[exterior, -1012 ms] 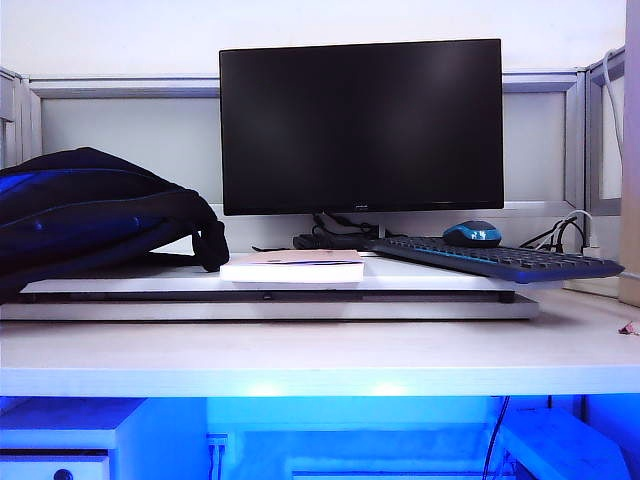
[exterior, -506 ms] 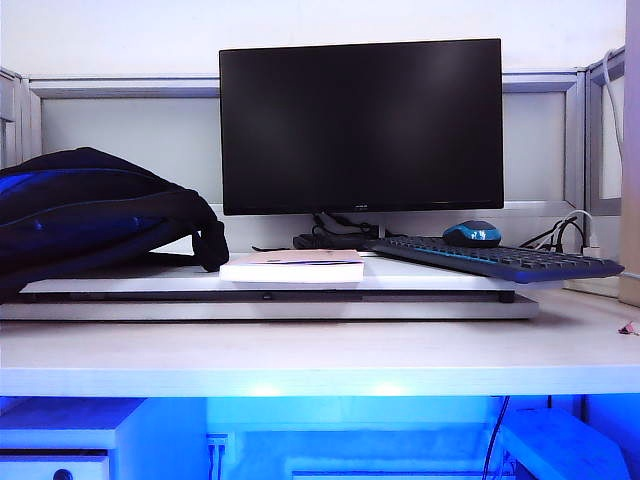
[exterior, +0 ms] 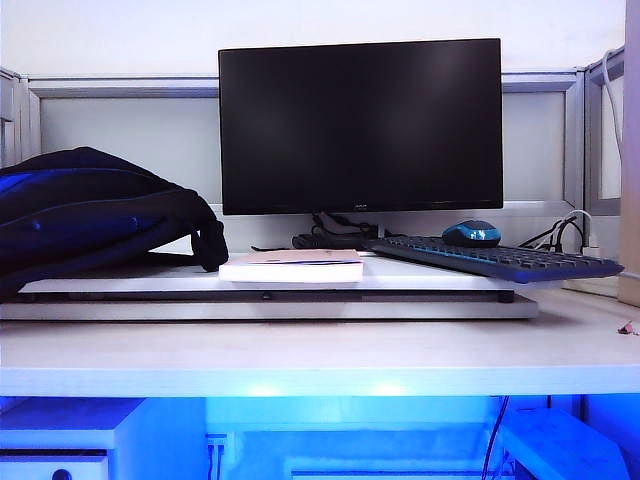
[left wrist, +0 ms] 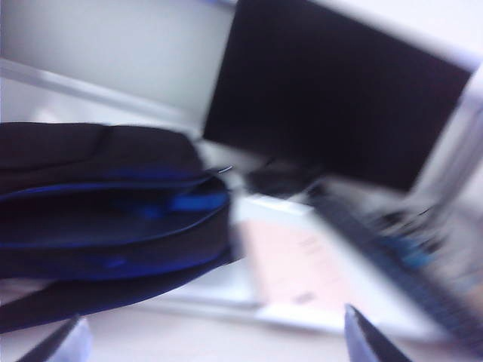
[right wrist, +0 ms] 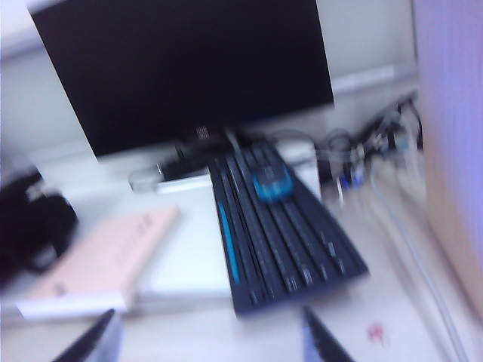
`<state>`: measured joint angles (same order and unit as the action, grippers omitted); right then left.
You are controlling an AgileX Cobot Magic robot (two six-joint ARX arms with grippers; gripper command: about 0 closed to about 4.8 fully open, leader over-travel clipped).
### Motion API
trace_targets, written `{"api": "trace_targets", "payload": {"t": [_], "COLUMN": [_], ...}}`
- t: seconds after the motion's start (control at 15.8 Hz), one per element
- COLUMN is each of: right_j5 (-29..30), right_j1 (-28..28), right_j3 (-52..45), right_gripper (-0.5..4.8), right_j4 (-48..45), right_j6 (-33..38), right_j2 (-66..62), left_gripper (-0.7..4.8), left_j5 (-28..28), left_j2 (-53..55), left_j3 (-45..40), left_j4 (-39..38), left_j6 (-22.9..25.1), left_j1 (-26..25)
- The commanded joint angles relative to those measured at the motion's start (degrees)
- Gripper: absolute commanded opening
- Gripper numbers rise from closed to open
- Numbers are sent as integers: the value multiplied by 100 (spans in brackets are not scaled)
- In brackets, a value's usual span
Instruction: Pick up the book on the desk and put it into the open backpack.
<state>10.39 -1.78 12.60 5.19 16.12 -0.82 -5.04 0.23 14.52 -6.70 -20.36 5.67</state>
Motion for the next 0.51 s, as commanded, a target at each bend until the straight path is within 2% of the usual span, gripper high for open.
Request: {"api": "trace_targets", "payload": {"t": [0.06, 0.25, 0.51], "right_j5": [57, 372, 925], "right_j1": [7, 7, 11], "right_j3": [623, 1097, 1753], "right_gripper": [328, 338, 339], "right_j4": [-28, -31, -133], "right_j6": [42, 68, 723], "right_j2": [-199, -688, -1738], "left_gripper": [468, 479, 479], "left_j5": [-352, -522, -791], "left_j2": [149, 468, 1209], "left_j3": [409, 713, 898], "left_j4": [46, 151, 1008], "left_j6": [-1119, -1537, -2590], "left_j1": [4, 4, 2]}}
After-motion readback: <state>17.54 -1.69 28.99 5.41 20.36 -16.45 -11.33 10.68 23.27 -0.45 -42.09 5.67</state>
